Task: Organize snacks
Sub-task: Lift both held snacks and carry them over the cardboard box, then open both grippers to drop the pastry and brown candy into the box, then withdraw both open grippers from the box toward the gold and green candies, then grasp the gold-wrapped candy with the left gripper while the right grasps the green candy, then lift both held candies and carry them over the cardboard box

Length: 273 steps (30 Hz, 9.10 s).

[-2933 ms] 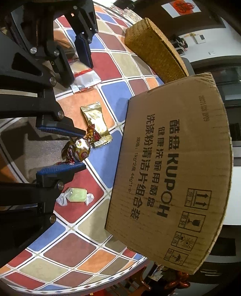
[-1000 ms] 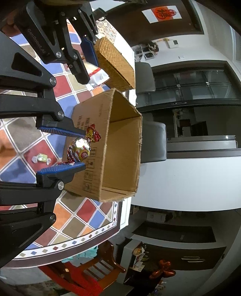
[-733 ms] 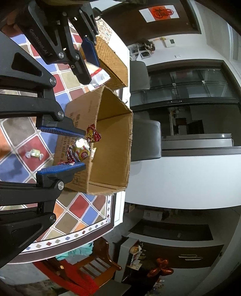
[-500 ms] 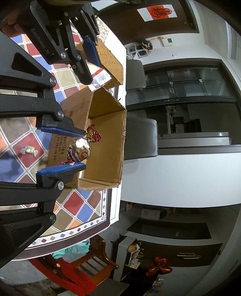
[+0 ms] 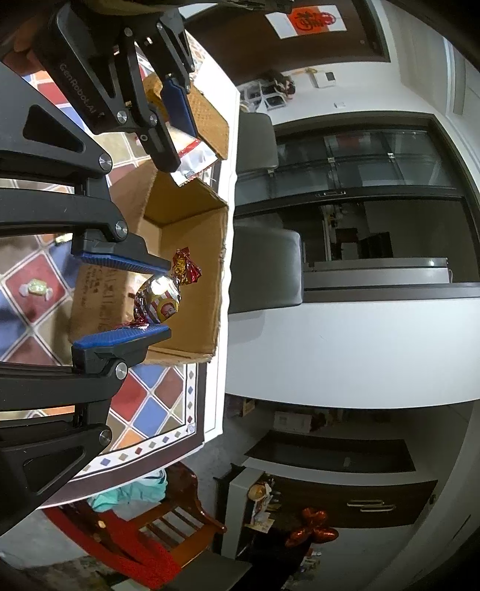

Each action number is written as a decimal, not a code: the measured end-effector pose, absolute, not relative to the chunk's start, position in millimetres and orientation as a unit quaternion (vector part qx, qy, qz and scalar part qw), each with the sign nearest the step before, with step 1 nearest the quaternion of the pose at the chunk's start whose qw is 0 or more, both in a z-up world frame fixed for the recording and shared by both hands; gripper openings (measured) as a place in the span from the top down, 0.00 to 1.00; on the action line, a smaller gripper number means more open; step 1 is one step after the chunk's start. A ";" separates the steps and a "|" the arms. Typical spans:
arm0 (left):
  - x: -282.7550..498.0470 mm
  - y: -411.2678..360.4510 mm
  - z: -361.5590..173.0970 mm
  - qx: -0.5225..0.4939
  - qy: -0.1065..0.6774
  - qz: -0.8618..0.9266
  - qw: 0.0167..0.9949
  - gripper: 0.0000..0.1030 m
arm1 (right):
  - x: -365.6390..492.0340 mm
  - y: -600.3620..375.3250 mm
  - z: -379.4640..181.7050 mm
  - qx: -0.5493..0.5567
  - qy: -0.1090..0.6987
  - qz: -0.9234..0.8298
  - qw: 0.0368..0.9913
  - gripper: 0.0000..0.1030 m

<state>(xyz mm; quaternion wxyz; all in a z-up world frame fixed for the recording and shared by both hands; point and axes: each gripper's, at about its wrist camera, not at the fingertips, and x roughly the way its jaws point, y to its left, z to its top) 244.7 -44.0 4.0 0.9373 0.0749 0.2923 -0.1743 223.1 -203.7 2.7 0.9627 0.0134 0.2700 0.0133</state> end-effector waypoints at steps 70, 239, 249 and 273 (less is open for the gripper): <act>289.6 -27.3 -12.4 0.044 0.297 -0.090 0.950 0.26 | 270.4 -202.9 -12.1 0.015 0.274 -0.011 0.961 0.37; 217.8 -33.0 -97.2 0.048 0.378 -0.142 0.914 0.71 | 203.7 -182.3 -110.9 0.035 0.373 -0.002 0.927 0.79; 210.7 -30.1 -72.3 0.045 0.358 -0.132 0.923 0.71 | 198.3 -184.4 -87.2 0.033 0.352 -0.001 0.936 0.79; 215.6 -30.2 -23.6 0.037 0.317 -0.126 0.939 0.71 | 200.0 -192.2 -34.2 0.030 0.305 -0.002 0.952 0.79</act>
